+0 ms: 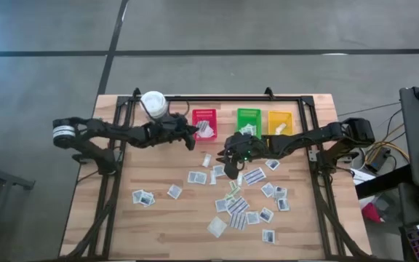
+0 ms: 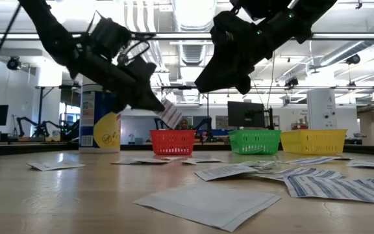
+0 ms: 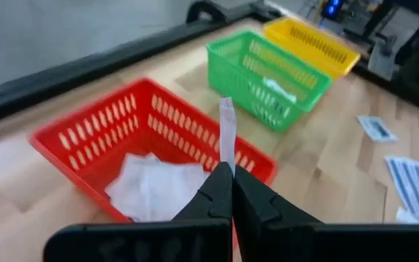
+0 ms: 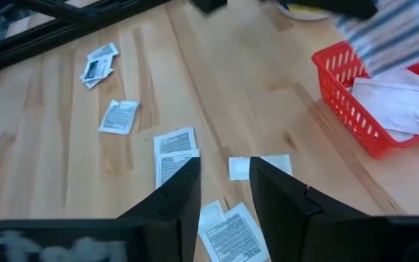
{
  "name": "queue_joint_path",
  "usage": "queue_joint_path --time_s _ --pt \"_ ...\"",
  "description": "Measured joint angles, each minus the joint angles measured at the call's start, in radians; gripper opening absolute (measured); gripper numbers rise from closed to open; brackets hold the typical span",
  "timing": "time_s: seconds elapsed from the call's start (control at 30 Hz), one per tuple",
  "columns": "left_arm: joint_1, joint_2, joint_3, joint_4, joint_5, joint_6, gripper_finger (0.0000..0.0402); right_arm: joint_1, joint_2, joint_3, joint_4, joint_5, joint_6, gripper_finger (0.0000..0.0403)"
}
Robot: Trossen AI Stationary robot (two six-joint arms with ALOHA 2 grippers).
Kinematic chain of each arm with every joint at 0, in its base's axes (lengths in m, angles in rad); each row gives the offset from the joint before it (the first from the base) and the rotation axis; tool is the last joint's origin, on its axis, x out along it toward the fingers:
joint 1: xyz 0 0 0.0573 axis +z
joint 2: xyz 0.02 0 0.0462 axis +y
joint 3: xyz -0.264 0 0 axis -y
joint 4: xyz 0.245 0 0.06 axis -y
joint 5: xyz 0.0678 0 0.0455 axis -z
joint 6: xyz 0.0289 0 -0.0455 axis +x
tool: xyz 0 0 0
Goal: Pick & Place First Aid Supplies
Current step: Put the blue bandage in the red bin
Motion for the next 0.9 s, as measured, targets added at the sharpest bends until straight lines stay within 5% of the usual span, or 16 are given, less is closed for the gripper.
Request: queue_joint_path --time_s 0.4,0.9 --pt "0.001 0.134 0.000 0.112 -0.053 -0.002 0.0000 0.000 0.000 -0.011 0.002 0.006 0.000 0.0097" --pt "0.007 0.155 0.000 0.126 -0.049 0.000 0.0000 0.008 0.000 -0.025 0.001 0.034 0.112 0.0079"
